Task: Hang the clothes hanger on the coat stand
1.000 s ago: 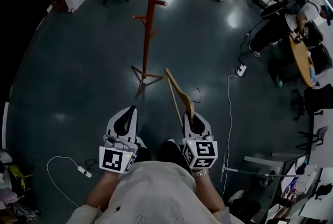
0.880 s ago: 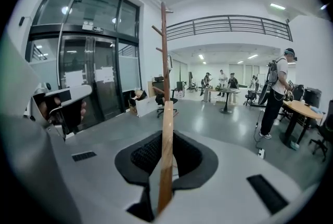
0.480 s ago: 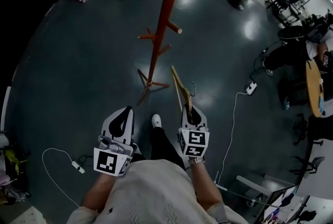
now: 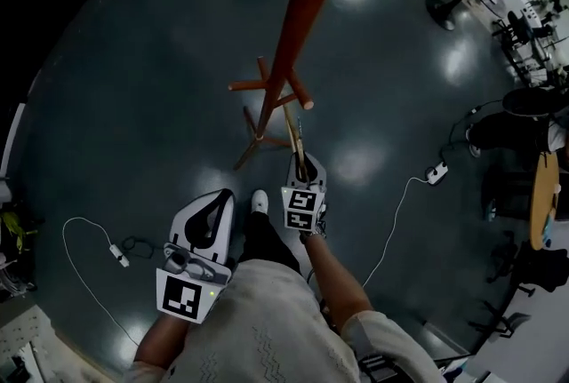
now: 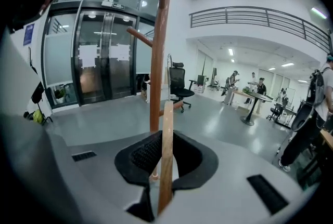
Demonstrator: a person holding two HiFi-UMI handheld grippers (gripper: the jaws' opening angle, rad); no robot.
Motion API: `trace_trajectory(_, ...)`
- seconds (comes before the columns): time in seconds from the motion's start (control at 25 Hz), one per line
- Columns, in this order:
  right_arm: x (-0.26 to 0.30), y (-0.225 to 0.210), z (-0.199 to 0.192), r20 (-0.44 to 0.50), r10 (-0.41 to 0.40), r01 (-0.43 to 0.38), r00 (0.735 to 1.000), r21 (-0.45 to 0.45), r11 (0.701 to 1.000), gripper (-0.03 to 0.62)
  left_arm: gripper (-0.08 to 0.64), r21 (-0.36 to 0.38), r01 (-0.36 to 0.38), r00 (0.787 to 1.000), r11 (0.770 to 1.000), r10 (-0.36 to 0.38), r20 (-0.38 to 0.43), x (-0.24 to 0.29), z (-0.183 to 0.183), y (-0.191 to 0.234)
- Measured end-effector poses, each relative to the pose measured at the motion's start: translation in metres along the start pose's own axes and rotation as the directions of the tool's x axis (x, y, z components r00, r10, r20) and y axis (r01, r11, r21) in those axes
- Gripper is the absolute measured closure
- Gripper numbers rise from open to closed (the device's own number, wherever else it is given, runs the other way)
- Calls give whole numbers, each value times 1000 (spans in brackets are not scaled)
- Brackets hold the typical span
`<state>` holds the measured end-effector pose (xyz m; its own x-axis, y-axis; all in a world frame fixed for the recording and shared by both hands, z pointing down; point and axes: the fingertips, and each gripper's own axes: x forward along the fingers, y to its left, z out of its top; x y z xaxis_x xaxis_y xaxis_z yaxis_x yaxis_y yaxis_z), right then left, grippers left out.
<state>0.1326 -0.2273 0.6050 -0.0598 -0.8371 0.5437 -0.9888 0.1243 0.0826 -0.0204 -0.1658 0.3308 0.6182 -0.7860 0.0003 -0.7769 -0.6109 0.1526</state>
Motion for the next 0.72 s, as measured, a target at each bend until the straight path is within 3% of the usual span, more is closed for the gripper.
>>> trace_trajectory(0.2,65,7,-13,-29,31,-32,999,-31,999,523,548,10,-83,995,996,84,-51,16,-16,0)
trace_trajectory(0.36,109,11,-27,-64,48,-49,997,-18,999,523,548,46,-88,994,995,91,-68,29,-20,-2)
trace_trajectory(0.72,148,32,-53,-146,116,-120,982,-17,993,523,548,33,-161,981,986,164,-103,35,-33,15)
